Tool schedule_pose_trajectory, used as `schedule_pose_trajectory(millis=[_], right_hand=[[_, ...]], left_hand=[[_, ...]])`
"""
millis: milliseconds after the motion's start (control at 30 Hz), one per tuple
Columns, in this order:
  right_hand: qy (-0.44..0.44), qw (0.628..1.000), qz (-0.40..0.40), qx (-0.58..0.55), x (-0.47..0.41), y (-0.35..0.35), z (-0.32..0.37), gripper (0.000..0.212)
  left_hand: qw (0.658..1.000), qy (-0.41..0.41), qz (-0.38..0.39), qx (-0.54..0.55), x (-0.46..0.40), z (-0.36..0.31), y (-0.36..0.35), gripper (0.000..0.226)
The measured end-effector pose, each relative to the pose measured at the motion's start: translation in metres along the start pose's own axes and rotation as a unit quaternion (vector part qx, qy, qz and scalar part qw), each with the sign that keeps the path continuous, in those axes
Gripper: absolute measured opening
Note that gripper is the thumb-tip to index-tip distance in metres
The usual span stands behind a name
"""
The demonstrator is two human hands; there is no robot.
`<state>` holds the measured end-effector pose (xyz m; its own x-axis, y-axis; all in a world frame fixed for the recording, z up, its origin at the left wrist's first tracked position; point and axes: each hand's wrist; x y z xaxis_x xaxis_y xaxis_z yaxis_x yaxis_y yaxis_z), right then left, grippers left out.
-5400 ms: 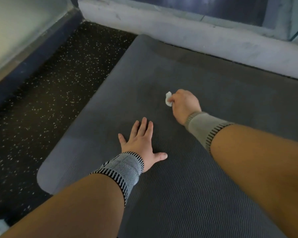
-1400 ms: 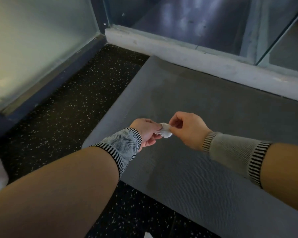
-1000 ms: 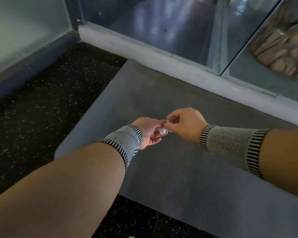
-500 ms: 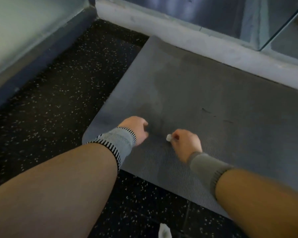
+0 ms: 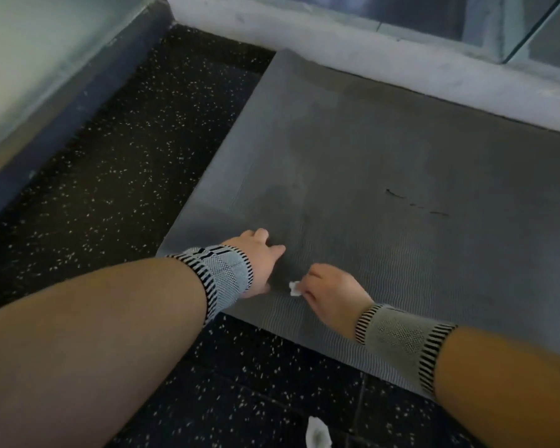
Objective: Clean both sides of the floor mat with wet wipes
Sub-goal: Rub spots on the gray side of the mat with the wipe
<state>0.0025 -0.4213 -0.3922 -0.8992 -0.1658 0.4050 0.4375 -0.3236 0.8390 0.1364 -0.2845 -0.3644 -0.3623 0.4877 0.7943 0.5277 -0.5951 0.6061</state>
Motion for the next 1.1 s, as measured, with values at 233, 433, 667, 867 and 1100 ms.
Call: schedule_pose_trajectory(millis=[233,433,667,867,1100], right_hand=[[-0.2,0.969,-0.144,0.033,-0.056,0.043,-0.055,0.02],[0.025,0.996,-0.013,0.087,-0.034,0.032,-0.033,0.021],[-0.152,0.982,-0.108,0.042,-0.084,0.051,-0.039,0.022],[-0.018,0.995,-0.044,0.085,-0.07,0.048,-0.037,0.025],[-0.06,0.996,-0.059,0.038,-0.054,0.024,-0.01,0.025]], left_hand=[[0.983,0.03,-0.125,0.133,-0.009,-0.016,-0.033,0.065],[0.983,0.028,-0.138,0.119,-0.006,-0.014,-0.028,0.067],[0.99,0.004,-0.097,0.099,-0.005,-0.006,-0.029,0.08],[0.983,0.01,-0.13,0.13,-0.009,-0.005,-0.037,0.083],[0.983,0.005,-0.138,0.124,-0.011,-0.002,-0.038,0.084]])
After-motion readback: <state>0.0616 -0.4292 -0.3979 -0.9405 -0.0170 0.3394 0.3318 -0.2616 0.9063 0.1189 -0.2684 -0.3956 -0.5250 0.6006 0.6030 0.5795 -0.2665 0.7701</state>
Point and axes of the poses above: each hand's wrist, its own x-axis away from the middle knuckle, its own y-axis out of the back of the hand, z = x × y, and after that the axes turned 10 degrees about z, right-handed
